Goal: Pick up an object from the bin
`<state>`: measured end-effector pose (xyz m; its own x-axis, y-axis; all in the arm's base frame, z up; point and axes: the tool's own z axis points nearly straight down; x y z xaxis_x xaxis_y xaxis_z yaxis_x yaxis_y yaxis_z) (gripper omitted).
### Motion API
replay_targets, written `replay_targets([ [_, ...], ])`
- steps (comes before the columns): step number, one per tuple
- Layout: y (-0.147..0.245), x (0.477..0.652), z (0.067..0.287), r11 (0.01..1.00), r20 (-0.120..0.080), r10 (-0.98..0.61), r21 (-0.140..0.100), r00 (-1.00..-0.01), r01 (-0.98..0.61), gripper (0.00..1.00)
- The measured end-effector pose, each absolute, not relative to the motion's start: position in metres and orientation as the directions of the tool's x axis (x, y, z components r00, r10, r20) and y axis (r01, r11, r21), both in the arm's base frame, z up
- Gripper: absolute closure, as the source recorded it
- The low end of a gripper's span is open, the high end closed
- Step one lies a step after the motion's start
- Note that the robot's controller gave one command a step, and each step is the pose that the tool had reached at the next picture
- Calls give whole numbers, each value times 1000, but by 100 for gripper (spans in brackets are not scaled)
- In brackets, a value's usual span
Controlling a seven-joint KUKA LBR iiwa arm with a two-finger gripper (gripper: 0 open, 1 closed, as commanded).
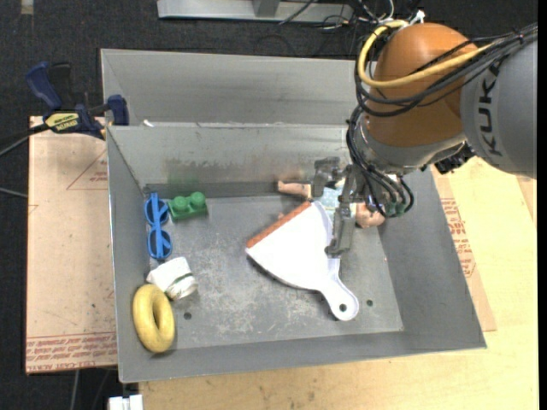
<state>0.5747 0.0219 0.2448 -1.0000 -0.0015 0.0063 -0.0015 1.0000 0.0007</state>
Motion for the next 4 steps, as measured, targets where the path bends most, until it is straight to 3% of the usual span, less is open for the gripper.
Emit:
replay_targets([
  [1,22,576,249,1000,-2,-1,1,-1000,-1,0],
  [2,32,554,203,999,-5,-34,1,-999,-34,0],
  [3,5,556,172,1000,3,-8,4,-1000,-8,0],
  [4,-26,571,158,1000,-14,31,-4,-999,31,0],
])
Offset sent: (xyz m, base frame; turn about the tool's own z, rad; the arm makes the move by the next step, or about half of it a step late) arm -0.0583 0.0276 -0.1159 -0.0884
